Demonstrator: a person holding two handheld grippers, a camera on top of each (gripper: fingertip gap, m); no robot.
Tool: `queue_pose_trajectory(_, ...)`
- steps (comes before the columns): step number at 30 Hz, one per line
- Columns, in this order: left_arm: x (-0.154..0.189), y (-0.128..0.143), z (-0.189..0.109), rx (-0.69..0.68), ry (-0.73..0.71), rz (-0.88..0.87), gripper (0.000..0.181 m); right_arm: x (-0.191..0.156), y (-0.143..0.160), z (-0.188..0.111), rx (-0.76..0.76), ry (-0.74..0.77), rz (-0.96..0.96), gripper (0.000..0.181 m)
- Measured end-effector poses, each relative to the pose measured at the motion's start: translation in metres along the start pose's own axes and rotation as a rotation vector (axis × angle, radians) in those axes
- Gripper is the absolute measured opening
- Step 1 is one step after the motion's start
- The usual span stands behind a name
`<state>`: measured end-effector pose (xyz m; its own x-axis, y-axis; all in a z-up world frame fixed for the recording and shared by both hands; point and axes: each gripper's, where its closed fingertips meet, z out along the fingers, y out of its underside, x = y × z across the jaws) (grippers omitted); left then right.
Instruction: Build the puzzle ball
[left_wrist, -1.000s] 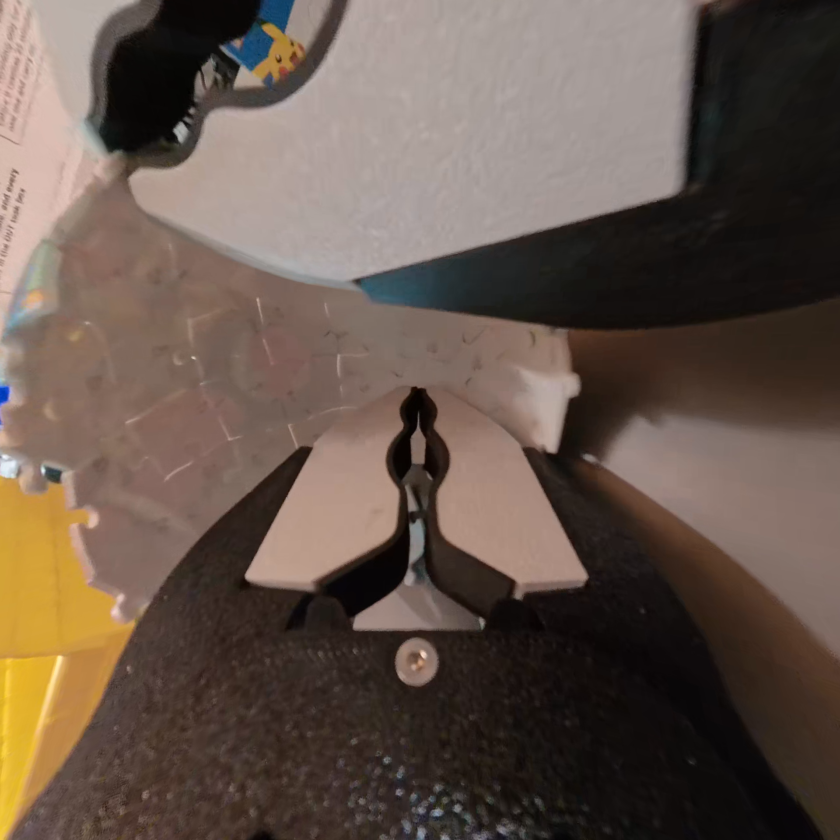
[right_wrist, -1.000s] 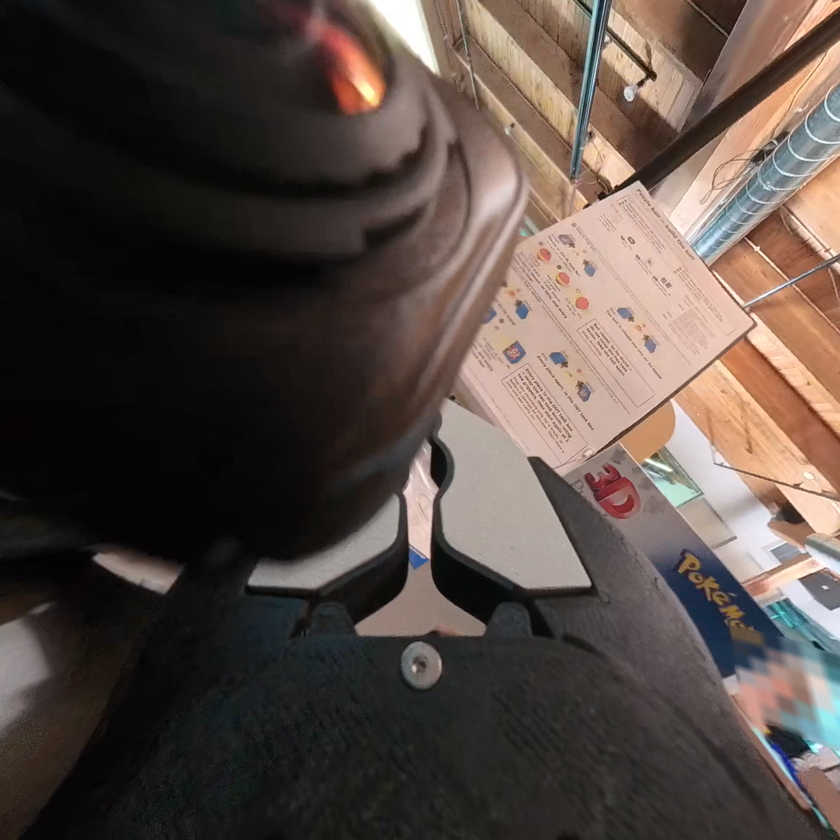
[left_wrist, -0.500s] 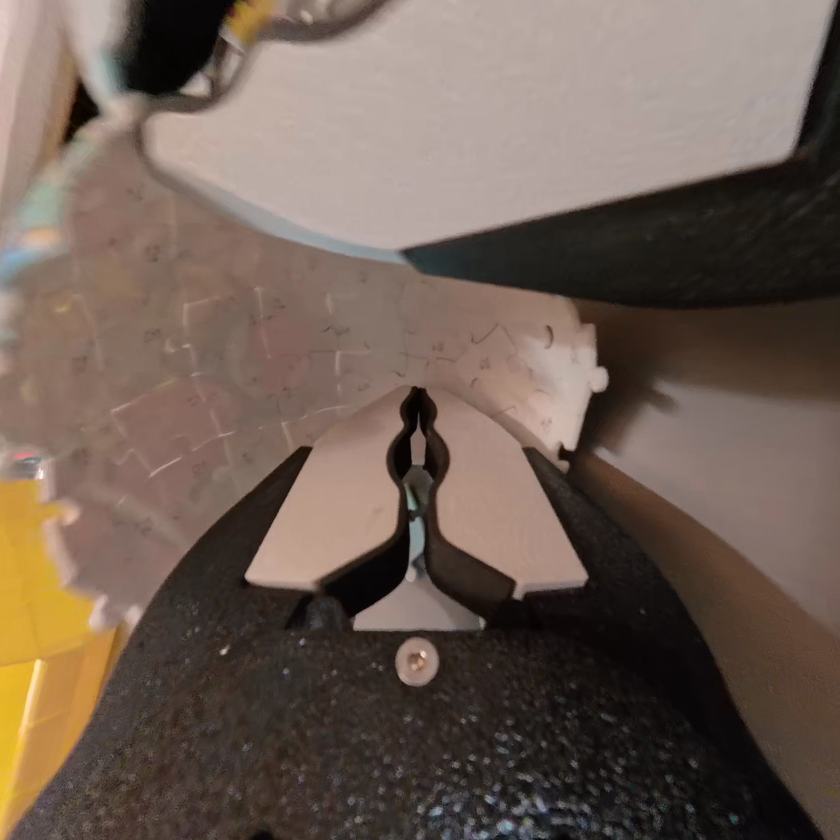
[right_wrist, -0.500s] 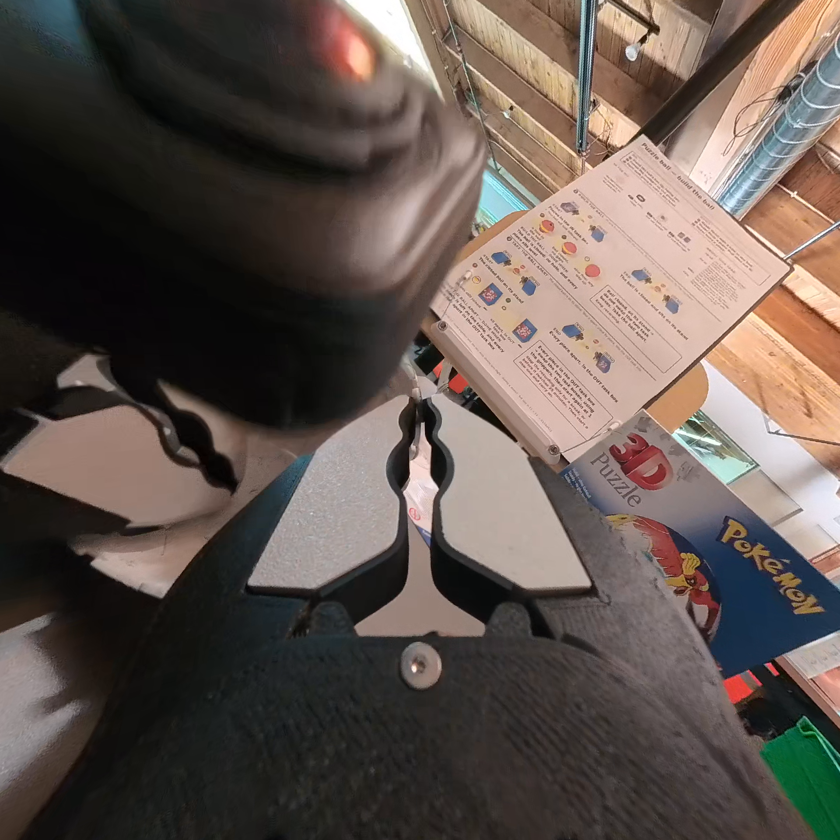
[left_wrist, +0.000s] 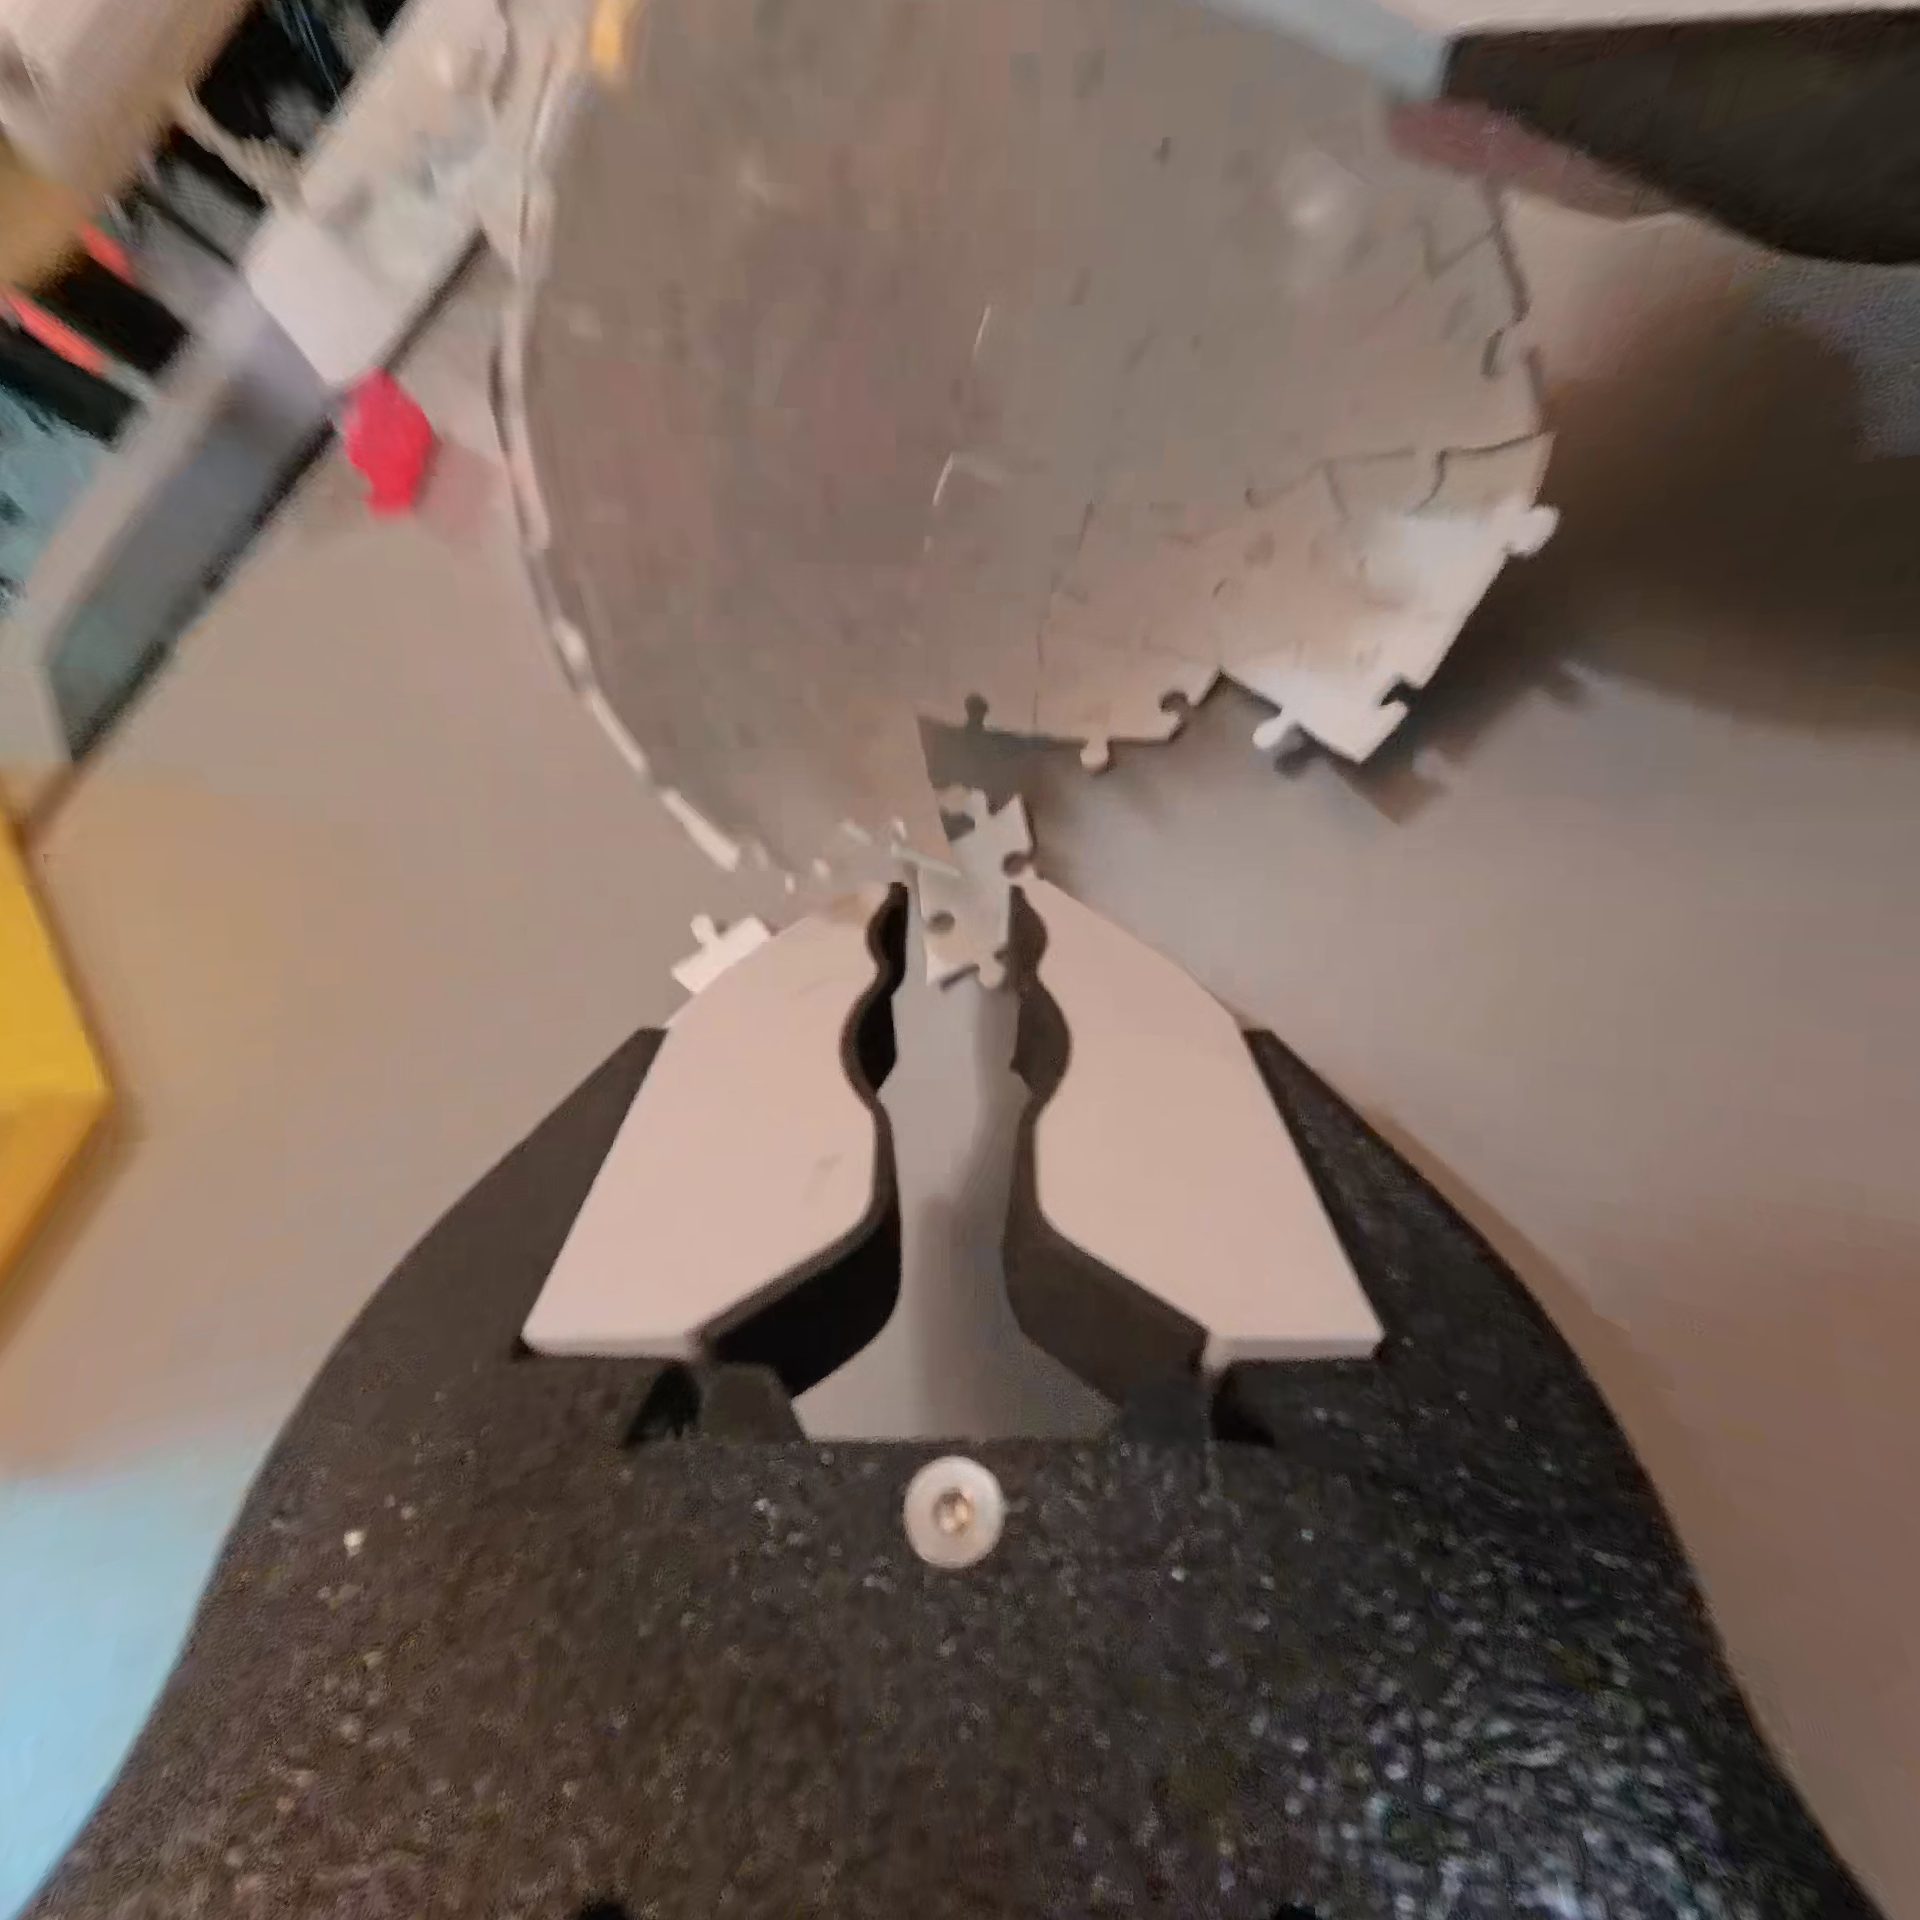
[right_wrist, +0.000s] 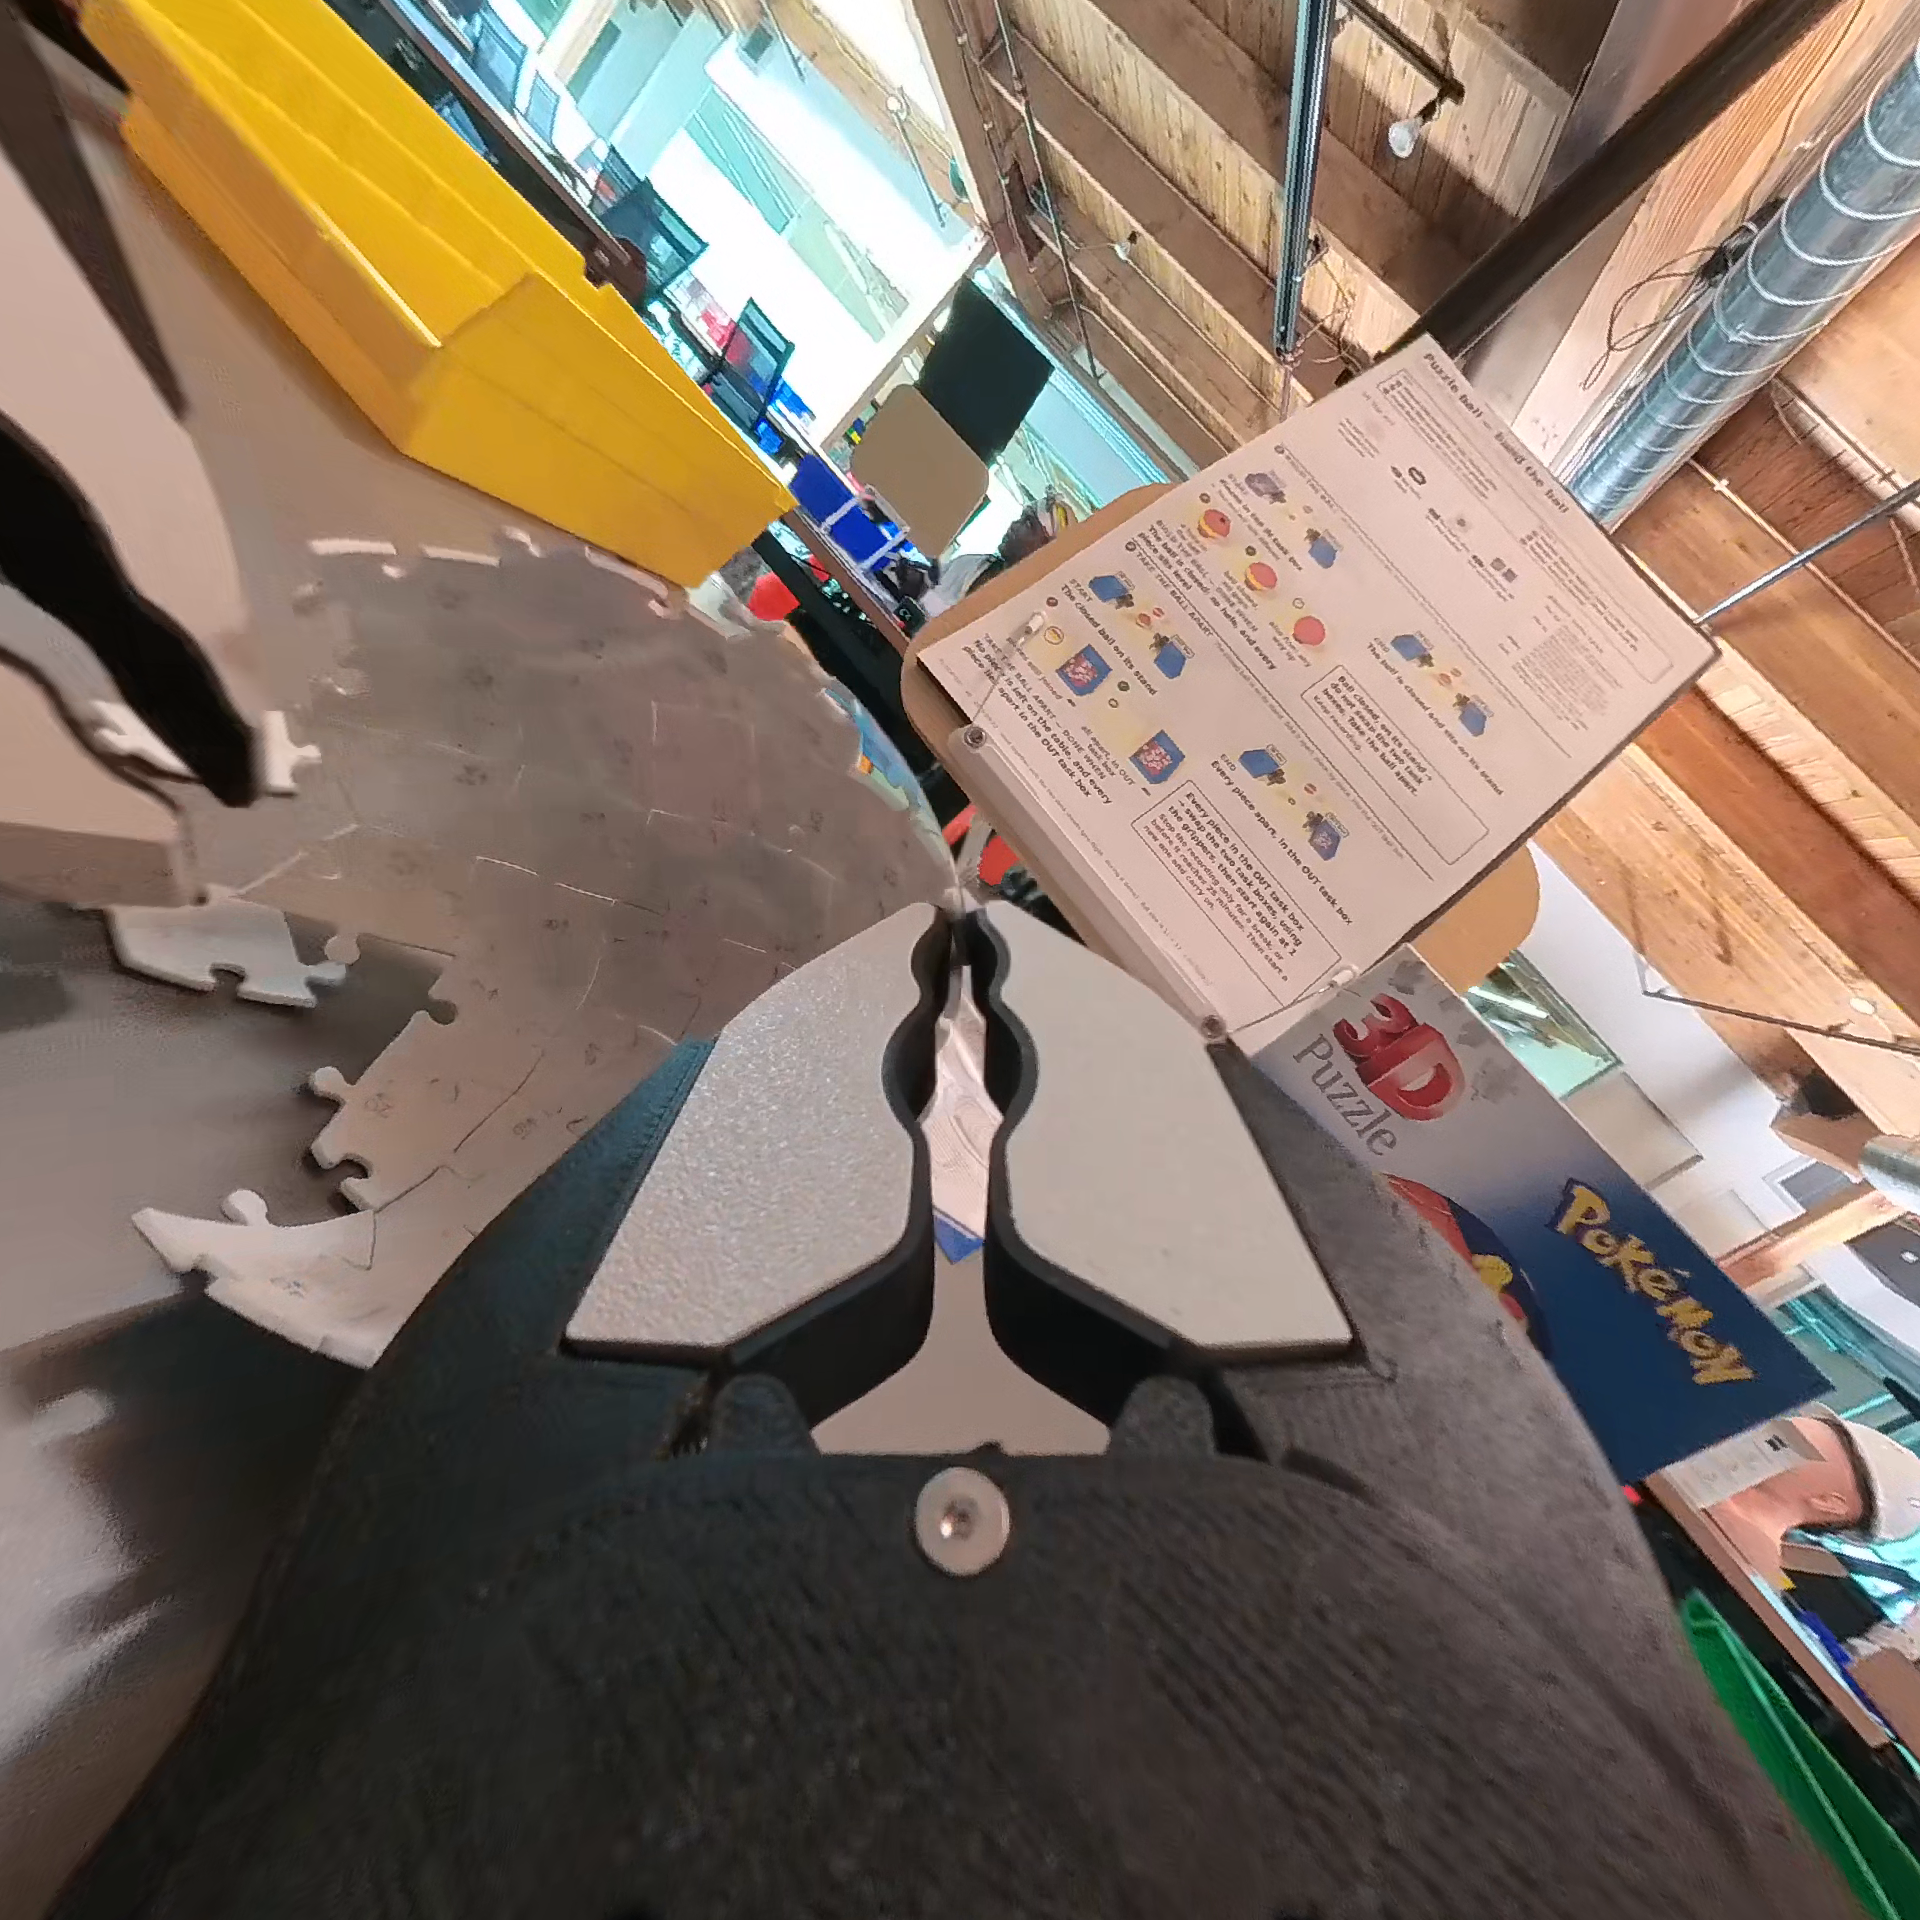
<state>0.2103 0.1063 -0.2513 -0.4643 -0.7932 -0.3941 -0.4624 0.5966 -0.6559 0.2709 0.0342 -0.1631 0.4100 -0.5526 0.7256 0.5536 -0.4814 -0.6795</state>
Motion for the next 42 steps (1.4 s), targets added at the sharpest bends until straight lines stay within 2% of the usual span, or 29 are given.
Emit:
queue_pose_trajectory(2, 0.001, 0.009, 0.001, -0.023, 0.041, -0.111, 0.029, 0.000, -0.002, 0.000, -0.006, 0.012, -0.024, 0.003)
queue_pose_trajectory(8, -0.004, 0.020, 0.013, -0.085, 0.099, -0.297, 0.036, -0.002, -0.010, 0.001, -0.016, 0.054, -0.146, 0.003)
queue_pose_trajectory(15, 0.007, 0.016, 0.017, -0.112, 0.139, -0.323, 0.025, -0.005, -0.013, 0.003, -0.016, 0.061, -0.176, 0.003)
queue_pose_trajectory(23, 0.012, 0.012, 0.010, -0.091, 0.169, -0.372, 0.034, -0.006, -0.014, 0.003, -0.005, 0.052, -0.175, 0.003)
queue_pose_trajectory(27, 0.012, 0.018, 0.007, -0.116, 0.178, -0.422, 0.023, -0.007, -0.015, 0.003, 0.000, 0.050, -0.177, 0.003)
queue_pose_trajectory(32, 0.024, 0.016, 0.008, -0.120, 0.214, -0.400, 0.021, -0.007, -0.015, 0.003, 0.003, 0.048, -0.178, 0.003)
queue_pose_trajectory(35, 0.021, 0.016, 0.009, -0.122, 0.184, -0.387, 0.023, -0.007, -0.015, 0.003, 0.003, 0.047, -0.179, 0.003)
queue_pose_trajectory(38, 0.005, 0.017, 0.010, -0.103, 0.104, -0.435, 0.032, -0.007, -0.014, 0.003, 0.002, 0.046, -0.176, 0.003)
queue_pose_trajectory(42, 0.008, 0.017, 0.016, -0.117, 0.133, -0.496, 0.036, -0.007, -0.015, 0.003, 0.007, 0.042, -0.176, 0.003)
